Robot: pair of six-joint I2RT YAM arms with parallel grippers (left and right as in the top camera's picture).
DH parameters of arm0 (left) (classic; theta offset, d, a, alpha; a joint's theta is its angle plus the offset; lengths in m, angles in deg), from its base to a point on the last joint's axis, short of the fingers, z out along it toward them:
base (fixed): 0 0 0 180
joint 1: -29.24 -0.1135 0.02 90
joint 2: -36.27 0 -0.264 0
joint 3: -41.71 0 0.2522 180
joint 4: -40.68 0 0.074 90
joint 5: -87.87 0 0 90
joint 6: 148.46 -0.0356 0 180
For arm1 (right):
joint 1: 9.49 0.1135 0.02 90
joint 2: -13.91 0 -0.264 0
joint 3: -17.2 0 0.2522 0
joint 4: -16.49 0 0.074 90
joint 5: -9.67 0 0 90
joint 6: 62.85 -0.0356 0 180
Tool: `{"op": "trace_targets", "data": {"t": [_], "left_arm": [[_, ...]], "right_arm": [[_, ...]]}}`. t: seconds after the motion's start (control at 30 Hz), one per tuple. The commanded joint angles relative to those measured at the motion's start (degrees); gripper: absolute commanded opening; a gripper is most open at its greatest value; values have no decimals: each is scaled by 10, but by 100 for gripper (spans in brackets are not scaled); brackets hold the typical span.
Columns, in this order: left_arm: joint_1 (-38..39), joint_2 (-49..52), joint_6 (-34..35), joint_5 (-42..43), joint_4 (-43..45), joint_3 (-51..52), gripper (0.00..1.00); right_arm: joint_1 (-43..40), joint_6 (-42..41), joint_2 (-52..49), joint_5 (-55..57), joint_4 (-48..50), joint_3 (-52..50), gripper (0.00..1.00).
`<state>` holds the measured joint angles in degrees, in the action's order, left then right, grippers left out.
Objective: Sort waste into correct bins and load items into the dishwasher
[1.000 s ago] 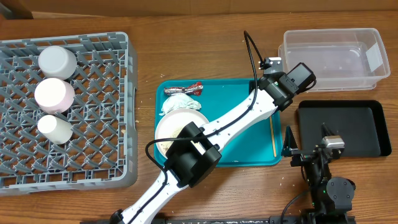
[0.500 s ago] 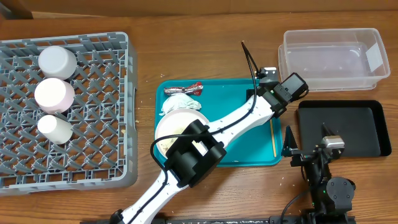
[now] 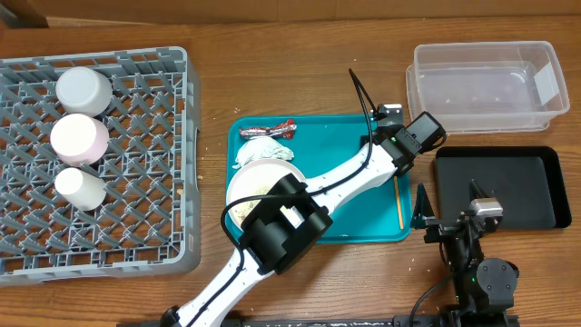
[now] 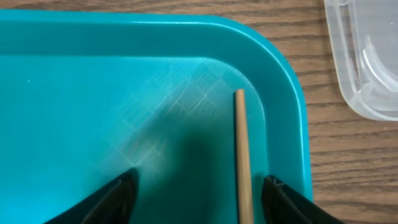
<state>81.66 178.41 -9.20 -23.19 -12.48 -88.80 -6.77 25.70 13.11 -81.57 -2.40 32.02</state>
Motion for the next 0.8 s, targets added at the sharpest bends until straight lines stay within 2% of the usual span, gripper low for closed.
{"op": "trace_targets", "data": {"t": [0.0, 0.5, 0.67, 0.77], "left_arm": [[2, 1, 6, 25, -14, 23, 65], [2, 0, -92, -64, -35, 22, 60], [1, 0, -89, -40, -42, 21, 56], [1, -1, -81, -2, -43, 21, 49]], "right_arm": [[-2, 4, 6, 3, 3, -6, 100], [-2, 4, 6, 3, 3, -6, 99], [-2, 4, 6, 3, 3, -6, 100], [-2, 4, 6, 3, 3, -6, 100]]}}
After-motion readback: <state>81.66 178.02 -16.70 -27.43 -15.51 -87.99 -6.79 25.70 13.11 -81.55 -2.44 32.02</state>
